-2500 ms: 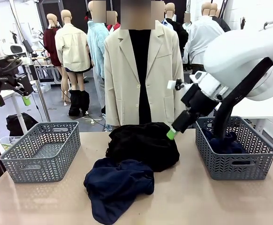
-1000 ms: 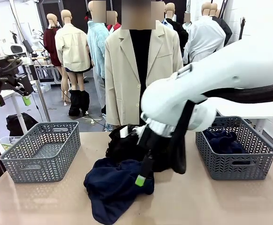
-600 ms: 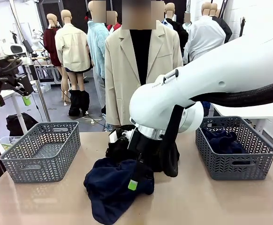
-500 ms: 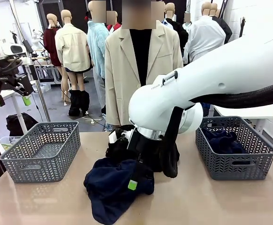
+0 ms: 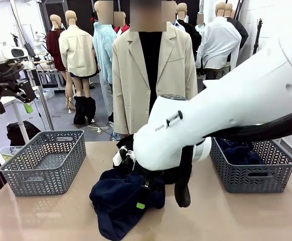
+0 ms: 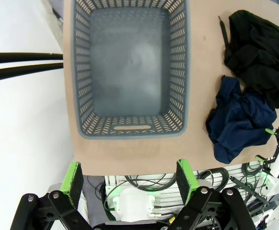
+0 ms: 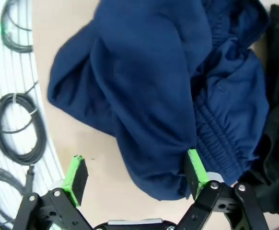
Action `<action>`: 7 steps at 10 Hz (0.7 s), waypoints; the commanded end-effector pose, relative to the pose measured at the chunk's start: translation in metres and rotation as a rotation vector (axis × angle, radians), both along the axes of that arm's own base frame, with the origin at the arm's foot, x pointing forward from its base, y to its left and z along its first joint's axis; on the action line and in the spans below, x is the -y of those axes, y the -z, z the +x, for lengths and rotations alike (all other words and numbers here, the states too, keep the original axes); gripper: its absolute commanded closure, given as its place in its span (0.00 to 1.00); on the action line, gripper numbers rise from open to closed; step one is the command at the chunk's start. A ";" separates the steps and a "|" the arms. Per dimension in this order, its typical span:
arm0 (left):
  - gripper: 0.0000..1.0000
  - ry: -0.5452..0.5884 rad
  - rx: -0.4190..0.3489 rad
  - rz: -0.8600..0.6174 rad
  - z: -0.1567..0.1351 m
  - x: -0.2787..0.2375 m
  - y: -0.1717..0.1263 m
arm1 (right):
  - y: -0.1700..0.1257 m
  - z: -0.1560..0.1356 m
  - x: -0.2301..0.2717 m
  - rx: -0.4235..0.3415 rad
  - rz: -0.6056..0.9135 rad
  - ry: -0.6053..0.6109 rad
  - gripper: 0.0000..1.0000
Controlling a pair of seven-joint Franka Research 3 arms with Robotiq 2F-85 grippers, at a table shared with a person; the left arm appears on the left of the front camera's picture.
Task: Sort the tops and bottoms.
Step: Lift clothes from the center of the table with your right hand.
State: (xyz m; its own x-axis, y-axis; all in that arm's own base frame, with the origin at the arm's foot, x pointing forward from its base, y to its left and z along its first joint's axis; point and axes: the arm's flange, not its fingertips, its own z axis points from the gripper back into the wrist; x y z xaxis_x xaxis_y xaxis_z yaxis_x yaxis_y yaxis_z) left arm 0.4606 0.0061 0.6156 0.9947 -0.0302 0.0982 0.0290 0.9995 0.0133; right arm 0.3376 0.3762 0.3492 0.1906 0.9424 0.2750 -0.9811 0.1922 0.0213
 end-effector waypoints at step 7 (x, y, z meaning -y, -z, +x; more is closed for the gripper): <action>0.00 -0.021 0.011 -0.012 0.002 0.000 -0.003 | 0.019 0.007 -0.018 0.031 -0.072 0.034 0.45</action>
State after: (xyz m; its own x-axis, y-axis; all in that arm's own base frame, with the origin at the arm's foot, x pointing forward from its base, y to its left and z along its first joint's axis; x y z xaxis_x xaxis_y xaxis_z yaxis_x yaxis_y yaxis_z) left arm 0.4606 0.0061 0.6156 0.9947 -0.0301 0.0982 0.0290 0.9995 0.0133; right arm 0.3443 0.3894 0.3266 0.1998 0.9545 0.2214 -0.9782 0.2075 -0.0119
